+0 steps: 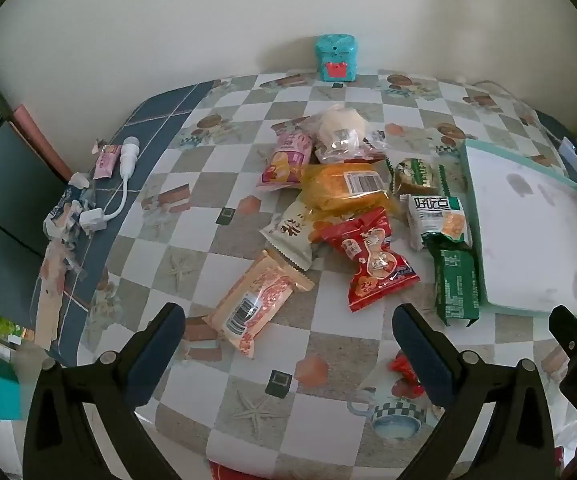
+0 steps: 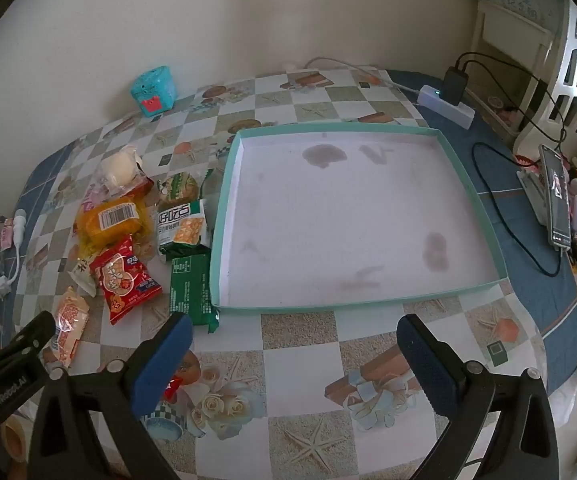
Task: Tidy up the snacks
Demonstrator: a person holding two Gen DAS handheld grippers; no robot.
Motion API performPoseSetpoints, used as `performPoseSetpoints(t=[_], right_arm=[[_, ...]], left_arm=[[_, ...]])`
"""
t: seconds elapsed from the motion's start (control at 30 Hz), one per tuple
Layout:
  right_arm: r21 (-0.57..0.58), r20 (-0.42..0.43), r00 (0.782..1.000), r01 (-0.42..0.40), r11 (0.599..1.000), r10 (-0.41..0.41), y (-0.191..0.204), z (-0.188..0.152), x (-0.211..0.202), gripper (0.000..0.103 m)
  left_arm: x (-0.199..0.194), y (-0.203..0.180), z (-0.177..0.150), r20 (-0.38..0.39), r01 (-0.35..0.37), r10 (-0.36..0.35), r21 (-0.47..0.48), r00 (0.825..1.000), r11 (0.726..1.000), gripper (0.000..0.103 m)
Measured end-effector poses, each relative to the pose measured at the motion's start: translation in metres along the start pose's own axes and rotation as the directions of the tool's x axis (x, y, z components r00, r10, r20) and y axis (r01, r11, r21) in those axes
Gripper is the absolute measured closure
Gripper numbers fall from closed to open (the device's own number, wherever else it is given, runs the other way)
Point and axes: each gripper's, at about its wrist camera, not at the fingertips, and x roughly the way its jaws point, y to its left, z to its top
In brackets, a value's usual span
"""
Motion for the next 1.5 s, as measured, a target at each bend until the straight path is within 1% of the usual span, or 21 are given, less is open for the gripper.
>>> performPoseSetpoints(t=[0.23, 0.43, 1.5], right_arm=[[0.001, 0.0, 1.0, 0.004, 1.0, -0.004, 0.0001, 0.0002, -0.001, 0.0], [0.0, 0.0, 1.0, 0.002, 1.0, -0.002, -0.0002, -0.0002, -0.0005, 0.0], [-0.003, -0.003, 1.0, 0.002, 1.0, -0.002, 0.0006, 0.0018, 0.0, 0.0]], left_arm=[[-0.0052, -0.0042, 0.0026, 0.01, -0.012, 0.012, 0.007, 1.0, 1.0, 0.0], [-0.0049, -0.0026, 0.001, 0.016, -0.007, 0.007, 0.01, 1.0, 1.0, 0.0], [-0.0063, -0.0025, -0.0007, 0.017, -0.011, 0.011, 0.013, 1.0, 1.0, 0.0]])
